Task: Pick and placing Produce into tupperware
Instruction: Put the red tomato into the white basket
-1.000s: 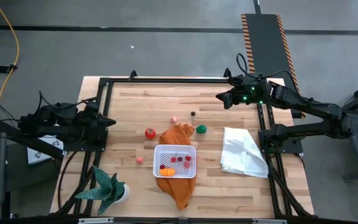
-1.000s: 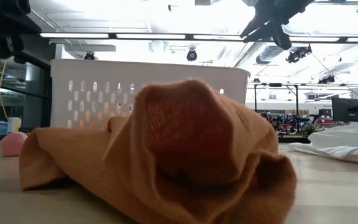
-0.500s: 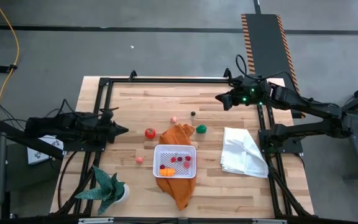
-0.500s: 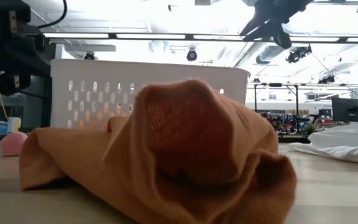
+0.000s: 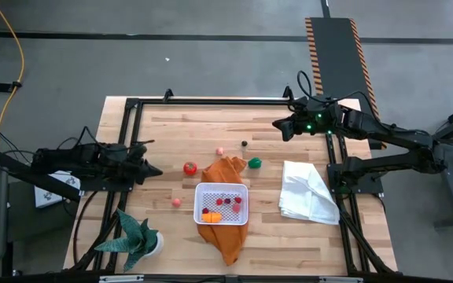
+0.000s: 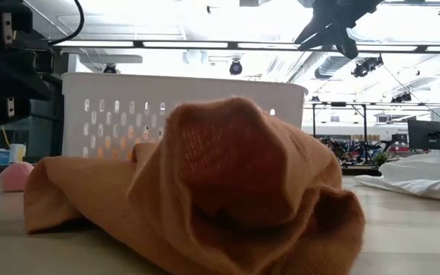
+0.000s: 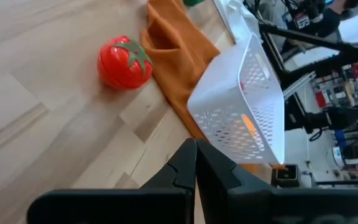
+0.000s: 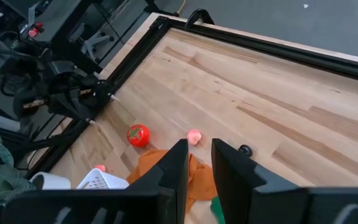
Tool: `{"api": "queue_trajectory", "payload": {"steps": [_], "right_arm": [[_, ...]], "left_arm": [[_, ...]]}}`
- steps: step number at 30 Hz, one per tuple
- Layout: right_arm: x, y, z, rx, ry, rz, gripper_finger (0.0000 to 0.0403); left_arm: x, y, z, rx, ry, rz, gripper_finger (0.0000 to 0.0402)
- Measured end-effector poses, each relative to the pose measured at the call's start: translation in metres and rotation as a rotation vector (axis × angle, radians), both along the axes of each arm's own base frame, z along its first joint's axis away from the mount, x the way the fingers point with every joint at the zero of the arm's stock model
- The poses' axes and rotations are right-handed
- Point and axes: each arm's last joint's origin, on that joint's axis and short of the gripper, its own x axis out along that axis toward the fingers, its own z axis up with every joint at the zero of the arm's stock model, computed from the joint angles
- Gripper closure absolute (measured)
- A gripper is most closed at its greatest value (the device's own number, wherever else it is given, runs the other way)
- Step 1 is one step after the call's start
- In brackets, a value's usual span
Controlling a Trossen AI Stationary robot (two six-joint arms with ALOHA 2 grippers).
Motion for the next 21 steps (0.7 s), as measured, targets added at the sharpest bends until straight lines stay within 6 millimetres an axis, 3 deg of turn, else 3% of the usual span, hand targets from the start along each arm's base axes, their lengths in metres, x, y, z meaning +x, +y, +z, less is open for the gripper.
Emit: {"api": "queue_trajectory", "payload": {"steps": [12, 21], "right_arm": [[0.0, 0.0, 0.0, -0.02, 0.008, 0.013, 0.034], [0.0, 0.0, 0.0, -0.012, 0.005, 0.012, 0.034]], "left_arm": [[0.002, 0.002, -0.002, 0.191, 0.002, -0.021, 0.0401], [0.009, 0.003, -0.02, 0.25, 0.015, -0.041, 0.0401]]}}
